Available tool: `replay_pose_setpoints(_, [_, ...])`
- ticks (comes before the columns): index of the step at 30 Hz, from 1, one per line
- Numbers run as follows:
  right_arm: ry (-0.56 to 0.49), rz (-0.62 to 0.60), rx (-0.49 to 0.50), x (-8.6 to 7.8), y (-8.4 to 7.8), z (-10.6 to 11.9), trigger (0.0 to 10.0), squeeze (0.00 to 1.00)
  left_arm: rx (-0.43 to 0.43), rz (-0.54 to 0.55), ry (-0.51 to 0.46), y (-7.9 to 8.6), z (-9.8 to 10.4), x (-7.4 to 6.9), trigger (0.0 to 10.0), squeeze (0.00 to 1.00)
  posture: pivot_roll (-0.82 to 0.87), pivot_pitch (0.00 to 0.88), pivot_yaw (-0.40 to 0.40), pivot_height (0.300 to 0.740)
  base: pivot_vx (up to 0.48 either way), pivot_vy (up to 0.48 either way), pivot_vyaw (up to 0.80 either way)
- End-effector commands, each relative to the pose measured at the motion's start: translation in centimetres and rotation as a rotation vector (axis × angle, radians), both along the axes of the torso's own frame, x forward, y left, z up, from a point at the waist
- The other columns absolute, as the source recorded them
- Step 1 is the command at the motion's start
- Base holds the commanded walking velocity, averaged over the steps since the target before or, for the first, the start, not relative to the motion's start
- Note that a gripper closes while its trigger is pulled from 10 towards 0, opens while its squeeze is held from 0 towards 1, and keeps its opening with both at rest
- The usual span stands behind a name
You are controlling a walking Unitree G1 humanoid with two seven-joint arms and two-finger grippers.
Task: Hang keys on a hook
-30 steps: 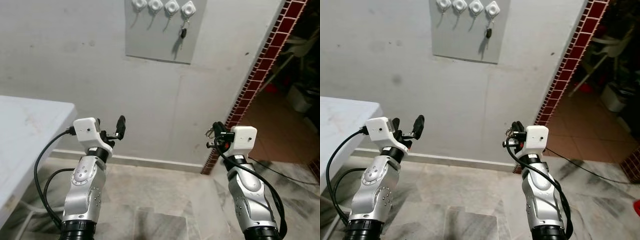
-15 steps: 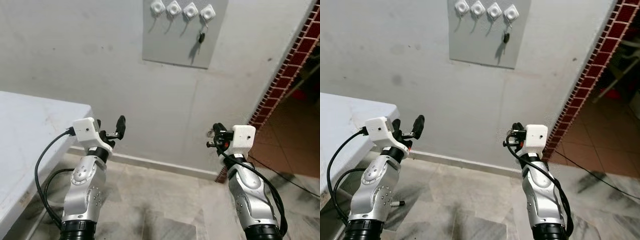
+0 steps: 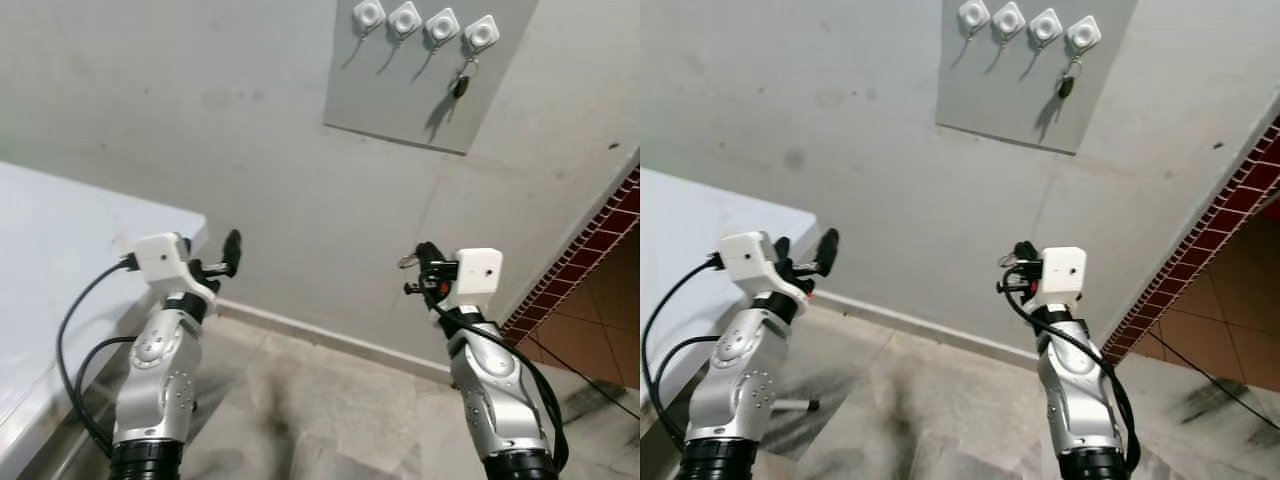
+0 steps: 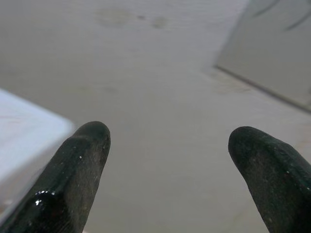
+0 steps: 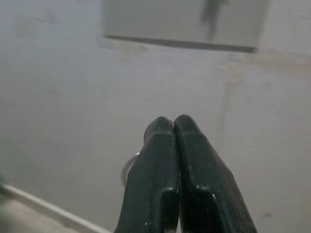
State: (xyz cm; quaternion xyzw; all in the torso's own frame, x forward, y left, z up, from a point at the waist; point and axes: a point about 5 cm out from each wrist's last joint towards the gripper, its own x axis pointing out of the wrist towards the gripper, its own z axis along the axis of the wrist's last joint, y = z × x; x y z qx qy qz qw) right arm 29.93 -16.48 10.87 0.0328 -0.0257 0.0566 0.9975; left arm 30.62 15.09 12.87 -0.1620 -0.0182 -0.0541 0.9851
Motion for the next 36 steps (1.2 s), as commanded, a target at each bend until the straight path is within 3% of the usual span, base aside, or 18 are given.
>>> replay_pose_setpoints(1, [-0.048, 0.018, 0.003, 0.30, 0.53, 1.05, 10.0, 0.00, 0.015, 0.013, -0.011, 0.57, 0.42, -0.01, 10.0, 0.00, 0.02, 0.000, -0.061, 0.715, 0.480, 0.000, 0.00])
replay_pose_setpoints(36, [-0.051, 0.029, 0.008, 0.19, 0.94, 0.99, 10.0, 0.00, 0.034, 0.012, -0.001, 0.41, 0.37, -0.02, 10.0, 0.00, 0.02, 0.000, -0.061, 0.715, 0.473, 0.000, 0.00])
